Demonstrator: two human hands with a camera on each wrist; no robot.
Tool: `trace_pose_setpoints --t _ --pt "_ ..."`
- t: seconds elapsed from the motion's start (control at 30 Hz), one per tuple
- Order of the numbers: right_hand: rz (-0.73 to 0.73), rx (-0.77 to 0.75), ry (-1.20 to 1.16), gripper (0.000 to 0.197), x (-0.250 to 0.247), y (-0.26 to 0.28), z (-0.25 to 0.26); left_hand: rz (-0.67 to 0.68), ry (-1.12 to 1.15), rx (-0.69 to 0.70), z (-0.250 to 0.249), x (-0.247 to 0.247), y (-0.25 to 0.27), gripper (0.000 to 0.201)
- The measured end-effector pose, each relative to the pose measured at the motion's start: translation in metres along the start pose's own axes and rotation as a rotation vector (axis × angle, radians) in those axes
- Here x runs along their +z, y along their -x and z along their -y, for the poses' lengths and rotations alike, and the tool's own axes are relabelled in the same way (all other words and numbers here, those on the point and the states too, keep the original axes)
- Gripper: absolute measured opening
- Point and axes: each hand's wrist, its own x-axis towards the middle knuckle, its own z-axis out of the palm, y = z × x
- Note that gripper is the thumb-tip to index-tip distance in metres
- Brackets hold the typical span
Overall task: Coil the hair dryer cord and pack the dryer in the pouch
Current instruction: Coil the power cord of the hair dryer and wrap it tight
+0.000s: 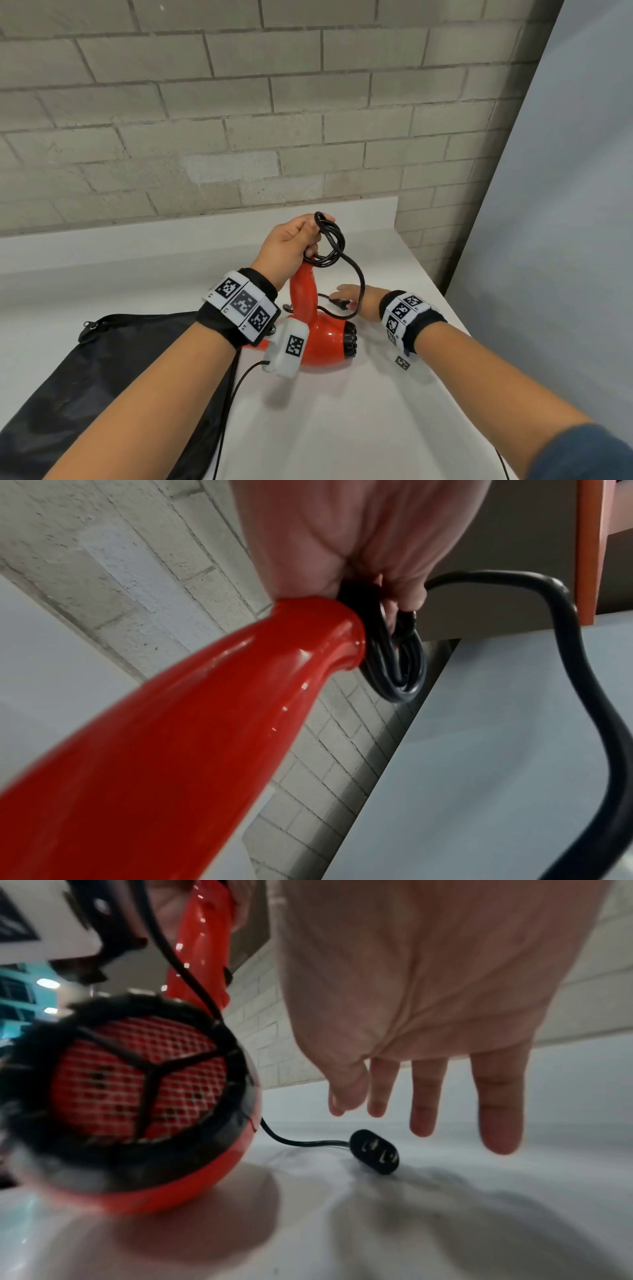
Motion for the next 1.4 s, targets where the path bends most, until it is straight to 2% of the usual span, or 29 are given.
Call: trace_pose_setpoints --t 0.07,0.13,0.27,0.37,0.43,0.47,0.53,0.6,0.67,0.73,0.83,0.9,1.0,1.1,1.2,1.3,1.4 --pt "0.061 0.043 0.113 0.042 0.000 -0.009 0.003 -0.005 0.005 0.000 0.000 0.002 0.000 0.026" --pt "0.057 0.083 0.168 0.043 0.004 -0.017 0.004 -0.006 0.006 0.000 0.000 0.002 0.000 0.026" --pt "-0.030 0.093 0.187 0.025 0.004 -0.032 0.008 -0.025 -0.018 0.000 0.001 0.000 -0.004 0.026" --pt "-0.086 0.162 0.343 0.018 -0.001 -0.025 0.010 -0.048 -0.022 -0.003 0.003 0.002 -0.006 0.026" --pt "-0.136 0.206 0.305 0.016 -0.002 -0.021 0.001 -0.062 -0.031 -0.006 0.002 0.004 -0.006 0.028" --pt "-0.160 0.220 0.265 0.022 -0.004 -0.016 -0.004 -0.067 -0.039 -0.012 0.001 0.005 -0.006 0.029" --pt "-0.181 0.200 0.253 0.031 -0.013 -0.005 -0.015 -0.081 -0.054 -0.021 -0.001 0.006 -0.005 0.030" --pt "-0.248 0.184 0.264 0.028 -0.023 0.007 -0.025 -0.100 -0.055 -0.006 -0.001 0.007 -0.004 0.028" --pt "-0.385 0.118 0.207 0.019 -0.032 0.018 -0.033 -0.113 -0.053 0.007 0.002 0.005 -0.003 0.027" --pt "-0.573 0.009 0.143 0.025 -0.037 0.026 -0.036 -0.131 -0.036 -0.002 0.009 -0.002 -0.003 0.027" --pt "-0.825 -0.192 0.111 0.022 -0.040 0.039 -0.027 -0.182 -0.013 -0.023 0.017 -0.009 -0.002 0.028" --pt "-0.926 -0.337 0.061 0.016 -0.046 0.050 -0.013 -0.213 -0.025 -0.031 0.017 -0.007 -0.006 0.029" --pt "-1.110 -0.531 0.014 0.017 -0.053 0.090 0.008 -0.137 -0.034 0.078 0.007 0.007 -0.003 0.028" --pt "-1.128 -0.708 -0.114 0.024 -0.055 0.107 0.030 -0.161 -0.098 0.121 0.002 0.014 -0.006 0.027" --pt "-1.066 -0.811 -0.237 0.037 -0.044 0.109 0.047 -0.191 -0.083 0.108 0.009 0.014 -0.006 0.029" --pt "-0.986 -0.816 -0.264 0.025 -0.037 0.102 0.053 -0.195 -0.084 0.091 0.010 0.016 -0.004 0.030" --pt "-0.995 -0.734 -0.277 0.014 -0.029 0.093 0.065 -0.158 -0.105 0.116 0.008 0.014 -0.002 0.026"
